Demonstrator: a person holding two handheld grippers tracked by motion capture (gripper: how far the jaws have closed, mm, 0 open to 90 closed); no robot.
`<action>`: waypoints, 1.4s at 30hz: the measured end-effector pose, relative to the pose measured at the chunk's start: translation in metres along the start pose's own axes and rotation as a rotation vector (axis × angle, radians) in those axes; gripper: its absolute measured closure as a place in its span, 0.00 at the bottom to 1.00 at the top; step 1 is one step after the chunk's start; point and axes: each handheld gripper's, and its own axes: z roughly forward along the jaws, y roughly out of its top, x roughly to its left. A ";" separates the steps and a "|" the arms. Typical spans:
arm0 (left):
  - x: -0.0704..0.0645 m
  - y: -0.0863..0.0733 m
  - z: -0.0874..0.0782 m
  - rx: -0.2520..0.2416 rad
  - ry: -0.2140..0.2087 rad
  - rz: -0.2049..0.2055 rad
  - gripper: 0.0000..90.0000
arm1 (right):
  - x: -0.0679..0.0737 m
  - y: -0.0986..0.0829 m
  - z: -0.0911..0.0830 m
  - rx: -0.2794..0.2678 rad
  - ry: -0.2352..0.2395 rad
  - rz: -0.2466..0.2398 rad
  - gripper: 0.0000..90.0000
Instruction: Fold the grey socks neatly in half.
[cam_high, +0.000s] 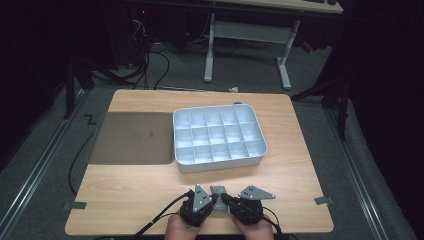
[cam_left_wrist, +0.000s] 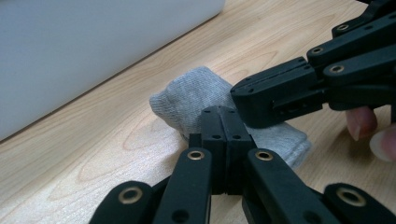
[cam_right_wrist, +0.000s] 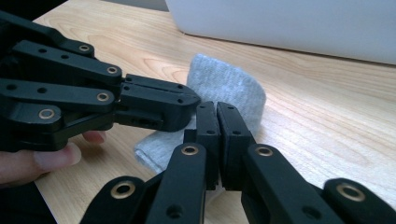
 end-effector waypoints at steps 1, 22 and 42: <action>0.000 0.000 0.000 0.001 0.000 0.003 1.00 | 0.000 0.000 -0.001 0.000 -0.003 0.003 0.99; -0.002 0.001 0.000 0.000 -0.001 0.003 1.00 | -0.010 0.006 -0.013 0.019 0.023 0.077 0.65; 0.005 0.002 -0.004 -0.016 -0.011 -0.023 0.94 | -0.014 -0.004 0.008 0.114 0.098 0.165 0.60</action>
